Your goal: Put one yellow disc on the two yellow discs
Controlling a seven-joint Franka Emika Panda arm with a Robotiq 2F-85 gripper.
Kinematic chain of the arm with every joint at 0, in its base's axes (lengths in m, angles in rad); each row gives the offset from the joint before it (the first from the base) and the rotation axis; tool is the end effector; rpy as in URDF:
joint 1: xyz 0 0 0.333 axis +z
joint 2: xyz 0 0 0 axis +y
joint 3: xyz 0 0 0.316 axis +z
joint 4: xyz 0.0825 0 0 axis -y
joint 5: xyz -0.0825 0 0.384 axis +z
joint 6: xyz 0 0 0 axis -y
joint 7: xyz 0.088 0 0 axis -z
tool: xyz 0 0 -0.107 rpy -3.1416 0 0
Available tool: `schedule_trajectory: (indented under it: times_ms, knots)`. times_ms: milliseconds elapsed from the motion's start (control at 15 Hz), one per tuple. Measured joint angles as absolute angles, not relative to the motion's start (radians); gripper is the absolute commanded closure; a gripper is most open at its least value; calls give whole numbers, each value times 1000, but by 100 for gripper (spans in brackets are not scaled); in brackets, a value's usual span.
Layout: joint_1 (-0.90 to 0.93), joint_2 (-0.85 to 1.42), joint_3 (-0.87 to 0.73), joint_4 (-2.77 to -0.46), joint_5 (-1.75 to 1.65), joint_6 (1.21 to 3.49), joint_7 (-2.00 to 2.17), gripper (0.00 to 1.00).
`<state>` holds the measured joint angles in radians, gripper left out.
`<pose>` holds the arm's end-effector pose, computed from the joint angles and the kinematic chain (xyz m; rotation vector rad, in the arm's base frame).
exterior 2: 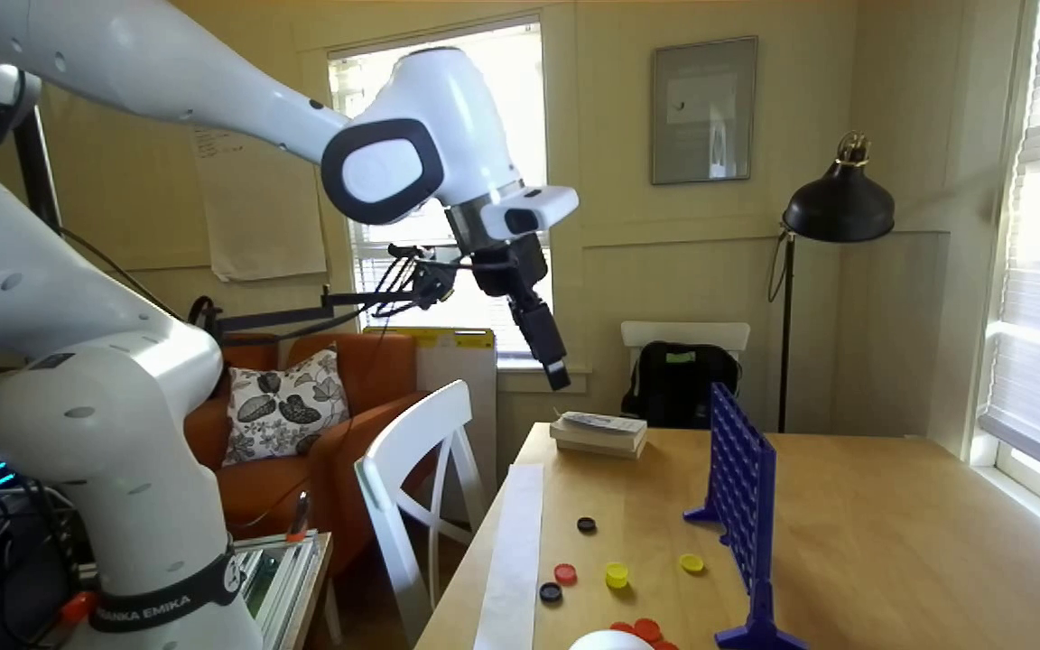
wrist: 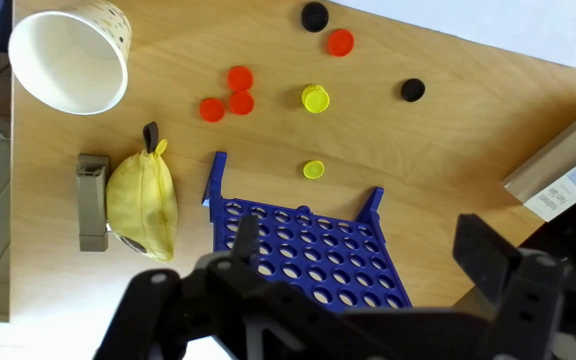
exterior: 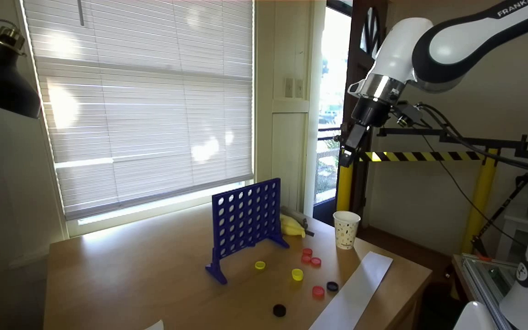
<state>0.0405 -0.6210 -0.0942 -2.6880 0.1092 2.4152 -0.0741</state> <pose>0.3792 -0.0199 0.4563 -2.9742 0.0606 -0.5282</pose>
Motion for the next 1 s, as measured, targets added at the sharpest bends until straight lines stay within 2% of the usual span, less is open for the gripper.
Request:
schedule_trajectory:
  times_ms: [733,1000]
  knots:
    - [272,-556,-311,-2760,333,2648,-406,0]
    - [308,-483,-326,-2762,352,2696,-439,0]
